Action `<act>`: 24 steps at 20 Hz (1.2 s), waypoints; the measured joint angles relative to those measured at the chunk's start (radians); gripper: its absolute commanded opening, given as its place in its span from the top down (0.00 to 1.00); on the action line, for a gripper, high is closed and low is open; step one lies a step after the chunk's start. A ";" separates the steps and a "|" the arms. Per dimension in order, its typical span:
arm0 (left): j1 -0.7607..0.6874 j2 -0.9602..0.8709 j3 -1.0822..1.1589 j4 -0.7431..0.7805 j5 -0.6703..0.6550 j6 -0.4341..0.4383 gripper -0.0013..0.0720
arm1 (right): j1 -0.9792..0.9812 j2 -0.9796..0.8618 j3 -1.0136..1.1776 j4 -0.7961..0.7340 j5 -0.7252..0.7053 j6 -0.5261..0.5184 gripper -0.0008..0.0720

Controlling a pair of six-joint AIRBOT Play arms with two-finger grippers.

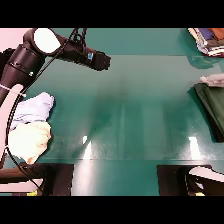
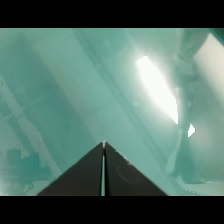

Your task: Fold the shirts.

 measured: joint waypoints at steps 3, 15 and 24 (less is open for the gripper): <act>0.000 0.000 0.000 0.000 -0.010 0.000 0.96 | -0.062 0.066 -0.148 -0.115 0.028 0.003 0.96; 0.000 0.000 0.000 0.001 -0.017 0.002 0.96 | -0.238 0.186 -0.386 -0.338 0.061 0.005 0.32; 0.000 0.000 0.000 0.000 -0.013 0.002 0.96 | 0.238 0.221 -0.306 -0.014 0.043 0.005 0.33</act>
